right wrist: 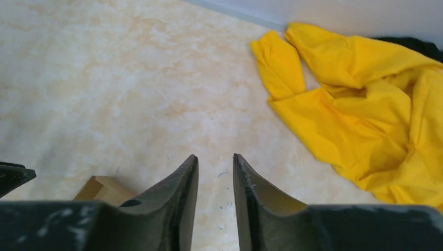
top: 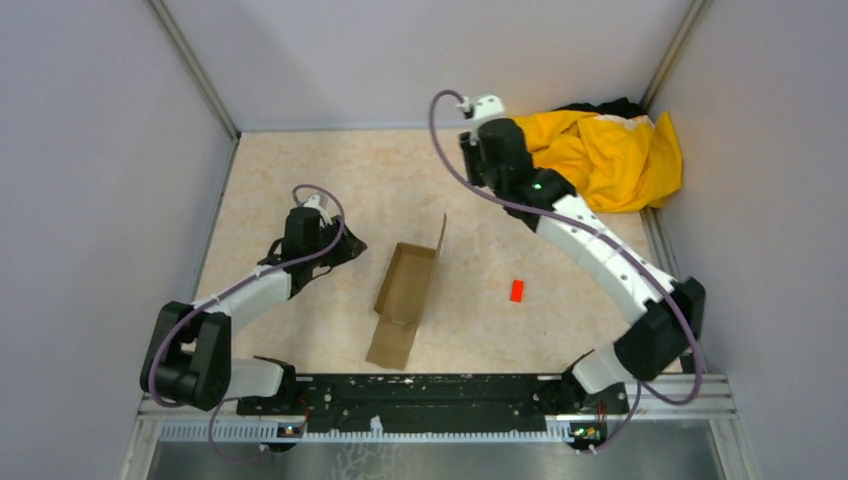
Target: Fold the paper box
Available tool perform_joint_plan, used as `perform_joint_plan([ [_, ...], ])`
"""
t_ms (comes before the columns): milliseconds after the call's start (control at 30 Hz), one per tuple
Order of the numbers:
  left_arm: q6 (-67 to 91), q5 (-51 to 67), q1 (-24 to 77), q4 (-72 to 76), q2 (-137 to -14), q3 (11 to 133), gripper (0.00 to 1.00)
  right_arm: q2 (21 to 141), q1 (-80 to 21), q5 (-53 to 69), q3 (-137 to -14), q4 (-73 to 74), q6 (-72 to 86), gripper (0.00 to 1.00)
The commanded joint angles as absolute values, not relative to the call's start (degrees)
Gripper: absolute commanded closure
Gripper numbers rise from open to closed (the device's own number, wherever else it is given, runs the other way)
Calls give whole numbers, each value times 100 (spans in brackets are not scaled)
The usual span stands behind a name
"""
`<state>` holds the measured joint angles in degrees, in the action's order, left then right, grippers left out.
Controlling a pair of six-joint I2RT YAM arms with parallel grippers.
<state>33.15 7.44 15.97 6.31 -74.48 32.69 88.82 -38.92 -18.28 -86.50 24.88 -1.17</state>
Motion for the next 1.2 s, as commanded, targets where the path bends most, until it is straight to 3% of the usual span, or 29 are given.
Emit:
perform_joint_plan([
  [0,3191,775,1564,663,-7768,3680,60,8144,-3395,-1626,-7746,2663,1113,72],
  [100,3182,915,1564,722,-7994,3795,70,7988,-3080,-1216,-7146,2614,1435,81],
  [233,3205,1130,1593,795,-8261,3909,77,7946,-2832,-382,-6427,2294,1819,83],
  [633,3243,1019,2169,861,-8999,4306,79,8972,-2808,1809,-5337,596,2826,86],
  [1167,3220,670,2497,815,-9662,4824,81,9990,-2926,2143,-5900,326,2917,87],
])
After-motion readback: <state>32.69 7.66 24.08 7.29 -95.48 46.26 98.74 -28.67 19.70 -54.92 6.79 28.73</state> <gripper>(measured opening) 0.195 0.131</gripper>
